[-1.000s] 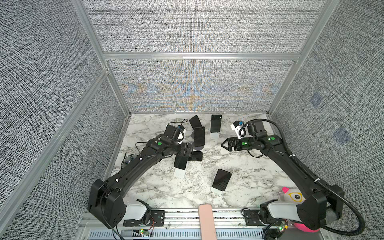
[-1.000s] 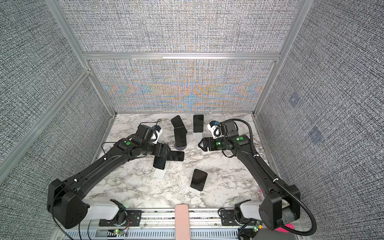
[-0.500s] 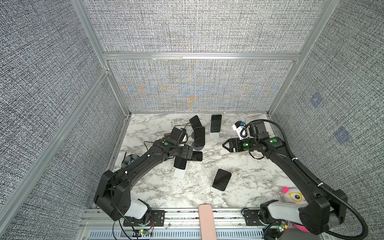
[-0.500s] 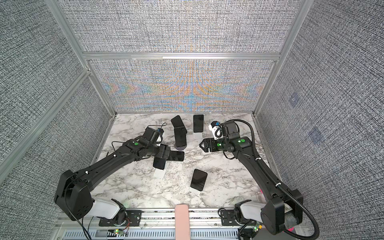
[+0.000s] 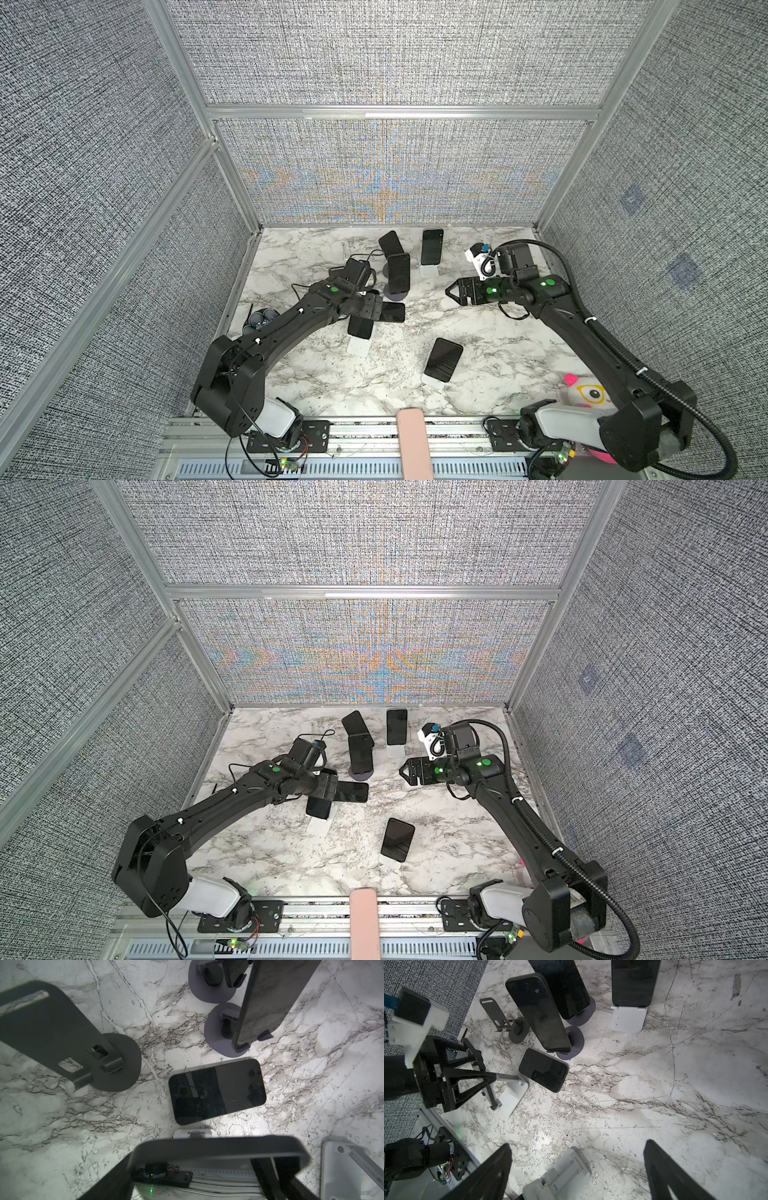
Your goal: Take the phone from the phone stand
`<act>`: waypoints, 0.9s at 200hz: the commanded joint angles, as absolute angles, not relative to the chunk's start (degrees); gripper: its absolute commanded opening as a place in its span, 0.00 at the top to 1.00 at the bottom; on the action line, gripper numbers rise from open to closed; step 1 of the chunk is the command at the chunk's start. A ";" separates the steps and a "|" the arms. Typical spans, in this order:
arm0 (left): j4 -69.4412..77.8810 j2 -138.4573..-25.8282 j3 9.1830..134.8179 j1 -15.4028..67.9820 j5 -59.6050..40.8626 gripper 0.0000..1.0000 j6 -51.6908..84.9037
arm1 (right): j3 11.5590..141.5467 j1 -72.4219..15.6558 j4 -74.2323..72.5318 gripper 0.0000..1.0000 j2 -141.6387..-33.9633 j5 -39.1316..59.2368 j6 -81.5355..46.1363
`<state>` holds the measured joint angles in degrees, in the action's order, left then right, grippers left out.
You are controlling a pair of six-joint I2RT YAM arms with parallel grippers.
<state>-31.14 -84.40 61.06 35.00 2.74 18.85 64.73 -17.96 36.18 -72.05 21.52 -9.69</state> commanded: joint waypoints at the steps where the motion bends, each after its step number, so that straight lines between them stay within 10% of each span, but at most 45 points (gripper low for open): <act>1: -30.58 -84.73 61.43 34.98 3.37 0.18 20.20 | 64.75 -17.99 36.29 0.10 -71.65 21.93 -8.97; 102: -39.85 -83.38 70.55 34.96 1.17 0.42 25.15 | 64.83 -20.05 31.64 0.12 -72.71 37.54 -7.65; 180: -31.38 -83.91 79.26 34.84 -20.15 0.58 30.60 | 62.78 -28.22 11.45 0.31 -78.52 44.67 -15.72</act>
<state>-38.44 -84.01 78.96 34.89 -11.20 27.35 63.81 -26.37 22.22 -77.23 42.59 -11.33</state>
